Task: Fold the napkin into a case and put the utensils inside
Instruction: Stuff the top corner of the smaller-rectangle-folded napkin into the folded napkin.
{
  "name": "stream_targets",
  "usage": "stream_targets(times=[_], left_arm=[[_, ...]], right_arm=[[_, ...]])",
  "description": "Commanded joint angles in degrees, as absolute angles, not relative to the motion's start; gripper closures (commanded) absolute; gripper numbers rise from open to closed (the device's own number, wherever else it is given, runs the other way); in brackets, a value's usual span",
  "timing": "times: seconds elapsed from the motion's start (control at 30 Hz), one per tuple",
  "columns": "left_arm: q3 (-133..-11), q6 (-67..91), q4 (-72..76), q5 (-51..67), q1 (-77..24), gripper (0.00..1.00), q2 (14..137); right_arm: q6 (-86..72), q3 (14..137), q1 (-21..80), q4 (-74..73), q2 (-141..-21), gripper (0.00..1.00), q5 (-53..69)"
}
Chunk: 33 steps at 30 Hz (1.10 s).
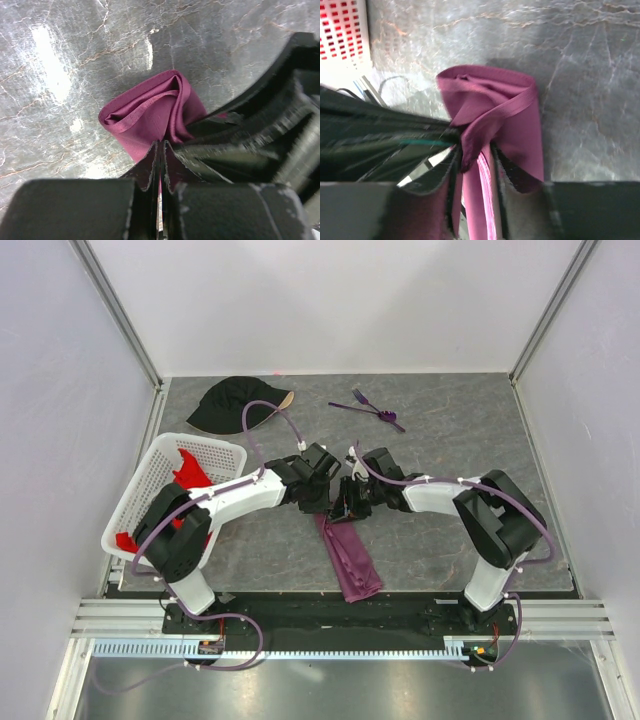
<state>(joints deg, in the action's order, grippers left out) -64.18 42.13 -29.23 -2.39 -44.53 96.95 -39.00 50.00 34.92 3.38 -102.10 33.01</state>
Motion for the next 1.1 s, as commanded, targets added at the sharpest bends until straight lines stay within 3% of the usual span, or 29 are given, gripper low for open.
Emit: stream_targets(times=[0.0, 0.13, 0.43, 0.5, 0.67, 0.7, 0.9, 1.07], left_arm=[[-63.63, 44.21, -26.81, -1.32, -44.56, 0.98, 95.01], [-63.72, 44.30, -26.72, -0.79, -44.56, 0.98, 95.27], [-64.16, 44.30, -26.81, -0.62, -44.56, 0.98, 94.83], [-64.07, 44.30, -26.81, -0.62, -44.56, 0.98, 95.01], [-64.68, 44.39, -26.81, -1.32, -44.56, 0.98, 94.49], [-64.95, 44.30, -26.81, -1.93, -44.56, 0.98, 94.13], [-64.78, 45.00, -24.88, -0.18, -43.95, 0.98, 93.86], [-62.32, 45.62, -24.52, 1.06, -43.68, 0.98, 95.01]], right_arm=[[-33.84, 52.12, 34.37, -1.74, -97.39, 0.64, 31.55], [-32.96, 53.00, 33.66, -3.69, -95.19, 0.60, 31.03], [-32.78, 54.49, 33.22, -3.26, -97.11, 0.63, 31.99], [-33.05, 54.58, 33.14, -2.64, -97.56, 0.68, 32.25], [-35.67, 53.01, 33.84, 1.30, -98.79, 0.97, 33.83], [-36.38, 51.52, 34.01, 2.45, -98.88, 0.99, 34.01], [-43.94, 47.90, 36.82, 16.67, -102.91, 1.00, 33.32], [-44.48, 47.03, 35.95, 20.12, -106.18, 1.00, 34.10]])
